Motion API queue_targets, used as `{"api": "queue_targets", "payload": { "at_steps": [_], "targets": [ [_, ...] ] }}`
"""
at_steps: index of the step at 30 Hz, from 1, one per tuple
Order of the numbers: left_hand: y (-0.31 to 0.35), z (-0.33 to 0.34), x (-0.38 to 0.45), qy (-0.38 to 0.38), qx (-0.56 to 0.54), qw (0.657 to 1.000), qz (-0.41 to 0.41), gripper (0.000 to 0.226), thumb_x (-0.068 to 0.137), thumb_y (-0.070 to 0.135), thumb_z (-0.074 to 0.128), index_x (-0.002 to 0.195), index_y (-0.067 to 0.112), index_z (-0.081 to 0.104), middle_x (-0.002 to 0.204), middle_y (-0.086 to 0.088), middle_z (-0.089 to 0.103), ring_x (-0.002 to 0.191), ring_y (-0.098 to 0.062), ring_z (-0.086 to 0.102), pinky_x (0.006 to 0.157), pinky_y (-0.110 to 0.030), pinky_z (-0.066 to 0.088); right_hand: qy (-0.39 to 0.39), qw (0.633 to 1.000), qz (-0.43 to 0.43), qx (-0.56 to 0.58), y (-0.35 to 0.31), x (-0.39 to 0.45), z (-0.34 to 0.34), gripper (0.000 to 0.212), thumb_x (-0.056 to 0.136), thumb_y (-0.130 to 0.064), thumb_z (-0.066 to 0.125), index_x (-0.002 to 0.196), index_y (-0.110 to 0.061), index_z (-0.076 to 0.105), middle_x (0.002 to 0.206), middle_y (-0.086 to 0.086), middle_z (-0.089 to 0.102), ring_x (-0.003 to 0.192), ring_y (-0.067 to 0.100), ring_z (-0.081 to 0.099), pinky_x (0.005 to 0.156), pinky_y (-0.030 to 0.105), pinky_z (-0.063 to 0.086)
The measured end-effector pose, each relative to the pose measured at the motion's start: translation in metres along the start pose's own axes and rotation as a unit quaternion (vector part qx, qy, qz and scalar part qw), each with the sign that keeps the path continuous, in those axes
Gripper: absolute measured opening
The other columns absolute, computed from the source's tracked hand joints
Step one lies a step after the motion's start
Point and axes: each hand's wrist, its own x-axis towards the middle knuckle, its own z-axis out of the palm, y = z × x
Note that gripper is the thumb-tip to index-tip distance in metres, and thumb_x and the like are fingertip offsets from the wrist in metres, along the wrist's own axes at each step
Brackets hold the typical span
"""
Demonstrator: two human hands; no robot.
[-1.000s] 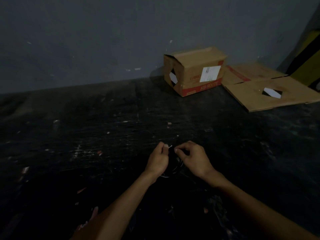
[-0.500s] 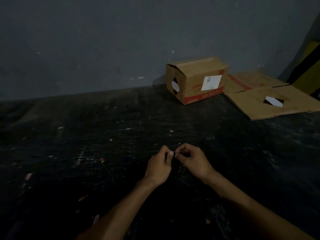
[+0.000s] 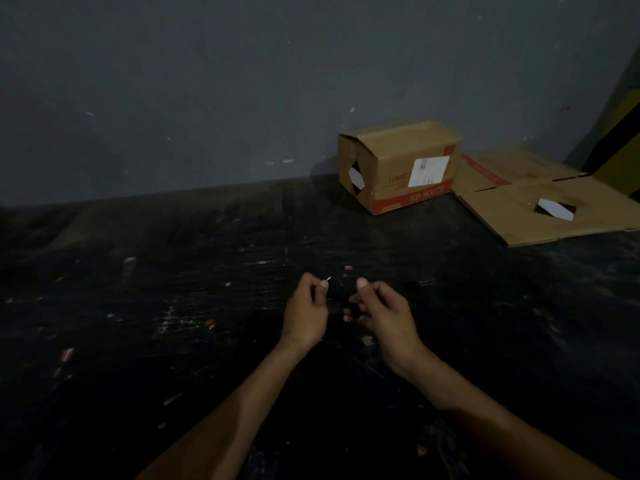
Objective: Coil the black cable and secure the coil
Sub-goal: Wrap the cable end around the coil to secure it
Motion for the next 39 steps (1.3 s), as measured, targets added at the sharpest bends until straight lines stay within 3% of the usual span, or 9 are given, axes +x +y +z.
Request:
{"api": "queue_targets", "payload": {
  "at_steps": [3,7,12,16,22,26,29,35,39],
  "targets": [
    [-0.005,-0.002,-0.002,0.010,0.054,0.996,0.075,0.020,0.100,0.032,0.043,0.081,0.028,0.044,0.068,0.001,0.057,0.058,-0.004,0.052,0.055,-0.025,0.041,0.064,0.995,0.071,0.014,-0.002,0.007,0.005,0.008,0.087,-0.009,0.067,0.084,-0.013,0.061,0.086,0.010,0.065,0.066,0.019,0.065,0.058,0.027,0.055],
    [-0.006,-0.003,0.000,0.002,0.092,0.989,0.117,0.021,0.100,0.034,0.042,0.080,0.041,0.040,0.068,0.007,0.057,0.065,0.002,0.056,0.047,-0.015,0.037,0.043,0.987,0.151,0.016,-0.006,0.007,0.008,0.021,0.086,-0.001,0.065,0.106,-0.005,0.060,0.085,0.012,0.066,0.058,0.016,0.063,0.050,0.024,0.052],
    [-0.005,-0.001,0.005,0.033,0.017,0.996,0.079,0.018,0.102,0.036,0.035,0.088,0.032,0.046,0.076,0.010,0.058,0.066,-0.002,0.055,0.059,-0.032,0.043,0.075,0.985,0.152,0.023,-0.005,0.008,0.012,0.014,0.087,-0.002,0.064,0.101,-0.003,0.064,0.075,0.009,0.064,0.055,0.015,0.057,0.045,0.020,0.046],
    [-0.002,0.001,0.010,0.060,-0.031,0.995,0.072,0.019,0.102,0.031,0.037,0.092,0.022,0.050,0.074,0.014,0.052,0.064,0.006,0.051,0.062,-0.031,0.040,0.082,0.980,0.172,0.055,-0.001,0.007,0.013,0.016,0.086,0.000,0.065,0.101,-0.002,0.063,0.072,0.009,0.063,0.051,0.015,0.056,0.042,0.020,0.045],
    [0.006,0.006,0.009,0.083,-0.072,0.989,0.096,0.015,0.101,0.027,0.040,0.096,0.020,0.052,0.079,0.012,0.057,0.070,0.005,0.053,0.072,-0.034,0.045,0.079,0.969,0.229,0.044,0.001,0.006,0.017,0.001,0.085,-0.006,0.065,0.084,-0.007,0.064,0.058,0.006,0.059,0.043,0.013,0.052,0.040,0.020,0.039],
    [0.010,0.010,0.001,0.072,-0.103,0.987,0.106,0.014,0.102,0.028,0.039,0.095,0.026,0.051,0.087,-0.004,0.064,0.080,-0.018,0.061,0.074,-0.040,0.050,0.073,0.954,0.279,0.078,-0.005,0.005,0.023,0.003,0.084,-0.009,0.066,0.084,-0.008,0.068,0.057,0.005,0.061,0.045,0.013,0.051,0.038,0.020,0.037],
    [0.009,0.015,-0.007,0.051,-0.149,0.984,0.082,0.015,0.102,0.026,0.039,0.094,0.024,0.051,0.087,-0.015,0.065,0.075,-0.026,0.061,0.070,-0.045,0.052,0.073,0.947,0.289,0.120,-0.012,0.009,0.026,0.005,0.084,-0.014,0.068,0.081,-0.011,0.071,0.057,0.001,0.063,0.047,0.010,0.053,0.041,0.020,0.038],
    [0.005,0.016,-0.013,0.040,-0.169,0.982,0.069,0.013,0.102,0.020,0.040,0.093,0.025,0.048,0.085,-0.007,0.059,0.075,-0.016,0.057,0.069,-0.037,0.049,0.059,0.949,0.274,0.142,-0.014,0.009,0.031,0.019,0.091,-0.015,0.058,0.075,-0.019,0.067,0.061,-0.003,0.063,0.054,0.008,0.052,0.051,0.022,0.041],
    [0.001,0.016,-0.013,0.018,-0.176,0.983,0.041,0.008,0.102,0.021,0.043,0.110,0.022,0.042,0.096,-0.008,0.060,0.082,-0.017,0.060,0.076,-0.036,0.052,0.061,0.939,0.290,0.174,-0.017,0.006,0.030,0.025,0.094,-0.010,0.051,0.073,-0.016,0.063,0.065,0.000,0.060,0.058,0.010,0.049,0.056,0.024,0.039]
  ]
}}
